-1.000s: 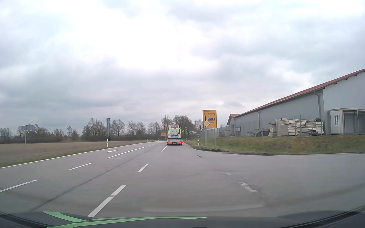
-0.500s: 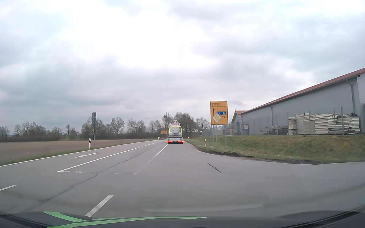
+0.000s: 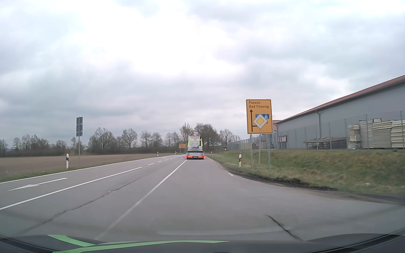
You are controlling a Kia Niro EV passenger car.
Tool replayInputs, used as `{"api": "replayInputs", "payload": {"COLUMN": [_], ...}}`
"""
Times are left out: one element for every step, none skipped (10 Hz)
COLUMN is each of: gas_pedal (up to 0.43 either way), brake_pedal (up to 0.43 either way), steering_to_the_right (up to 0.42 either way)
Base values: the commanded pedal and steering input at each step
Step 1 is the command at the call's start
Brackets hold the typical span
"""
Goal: Follow the waypoints while adhering to traffic rules and regulations
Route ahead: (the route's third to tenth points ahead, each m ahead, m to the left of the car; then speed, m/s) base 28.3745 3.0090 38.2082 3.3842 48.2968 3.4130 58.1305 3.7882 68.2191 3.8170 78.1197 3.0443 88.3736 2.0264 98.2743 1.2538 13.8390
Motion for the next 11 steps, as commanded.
{"api": "replayInputs", "payload": {"gas_pedal": [0.000, 0.000, 0.000, 0.000, 0.000, 0.000, 0.000, 0.000, 0.000, 0.000, 0.000], "brake_pedal": [0.000, 0.000, 0.000, 0.000, 0.000, 0.000, 0.000, 0.000, 0.000, 0.000, 0.000], "steering_to_the_right": [-0.004, -0.003, -0.003, -0.003, -0.004, -0.003, -0.003, -0.001, 0.000, 0.000, 0.000]}}
